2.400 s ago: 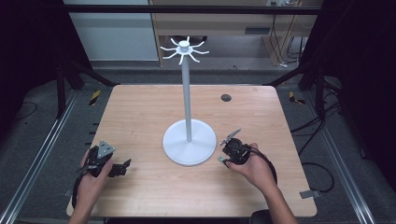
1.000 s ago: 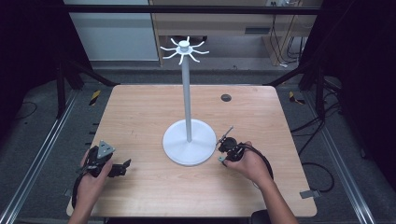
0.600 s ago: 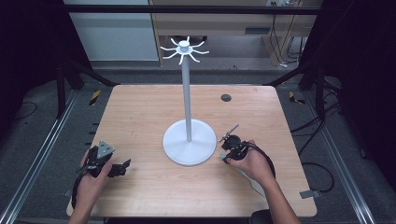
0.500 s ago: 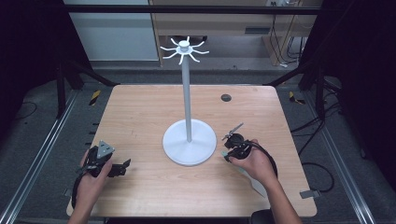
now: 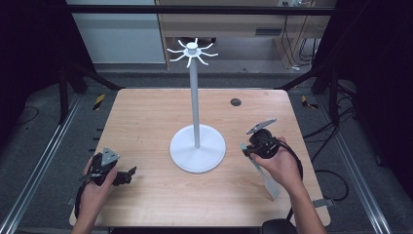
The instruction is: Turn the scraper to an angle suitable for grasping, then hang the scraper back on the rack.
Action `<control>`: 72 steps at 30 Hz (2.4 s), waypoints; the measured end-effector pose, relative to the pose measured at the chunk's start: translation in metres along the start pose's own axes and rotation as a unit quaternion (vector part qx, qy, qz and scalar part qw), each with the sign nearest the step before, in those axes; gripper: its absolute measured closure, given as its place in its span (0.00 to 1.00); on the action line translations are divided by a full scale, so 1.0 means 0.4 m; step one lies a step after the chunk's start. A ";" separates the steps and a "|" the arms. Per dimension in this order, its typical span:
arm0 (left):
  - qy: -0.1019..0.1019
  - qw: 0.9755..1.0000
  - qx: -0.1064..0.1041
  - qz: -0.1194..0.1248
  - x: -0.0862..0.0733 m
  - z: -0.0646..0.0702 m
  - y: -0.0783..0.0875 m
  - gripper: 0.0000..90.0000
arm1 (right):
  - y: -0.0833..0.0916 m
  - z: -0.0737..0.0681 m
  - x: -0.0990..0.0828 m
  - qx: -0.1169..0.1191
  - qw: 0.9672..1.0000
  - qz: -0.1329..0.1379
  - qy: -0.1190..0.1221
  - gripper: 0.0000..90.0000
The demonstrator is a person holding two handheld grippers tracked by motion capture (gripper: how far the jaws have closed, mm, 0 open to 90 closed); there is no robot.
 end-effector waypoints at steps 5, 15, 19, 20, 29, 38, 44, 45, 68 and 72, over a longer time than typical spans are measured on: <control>0.000 1.000 -0.001 -0.001 0.000 -0.001 -0.002 0.03 | 0.050 0.016 0.031 0.002 0.999 0.036 -0.007 0.83; -0.001 1.000 -0.001 -0.001 0.000 -0.001 -0.001 0.03 | 0.113 0.026 0.078 0.004 0.996 0.092 -0.019 0.83; 0.001 1.000 0.000 0.000 -0.001 -0.002 -0.002 0.03 | 0.133 0.029 0.094 0.007 0.993 0.118 -0.021 0.83; 0.001 1.000 0.000 0.000 -0.001 -0.002 -0.001 0.03 | 0.138 0.028 0.098 0.008 0.992 0.125 -0.027 0.83; 0.000 1.000 0.000 0.000 0.000 -0.002 -0.001 0.03 | 0.178 0.020 0.125 0.018 0.985 0.168 -0.029 0.83; 0.002 1.000 0.001 0.002 -0.001 -0.004 0.000 0.03 | 0.216 0.012 0.152 0.023 0.978 0.202 -0.033 0.83; 0.003 1.000 0.000 0.002 0.000 -0.004 -0.001 0.03 | 0.236 0.005 0.168 0.024 0.976 0.215 -0.029 0.83; 0.003 1.000 0.000 0.002 -0.001 -0.004 0.000 0.03 | 0.239 0.004 0.170 0.025 0.976 0.216 -0.030 0.83; -0.001 1.000 -0.002 0.001 0.001 0.003 0.000 0.03 | 0.302 -0.048 0.237 0.044 0.960 0.276 -0.026 0.83; 0.000 1.000 -0.001 0.000 0.000 0.001 -0.001 0.03 | 0.307 -0.060 0.252 0.047 0.958 0.283 -0.023 0.83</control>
Point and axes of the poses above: each handheld gripper's, and its own axes: y roughly backward along the jaws, x roughly out of its top, z roughly to its right, the point moved 6 cm from there along -y, roughly forward along the jaws, and after that the axes turned 8 degrees about -y, right-handed, at the moved point
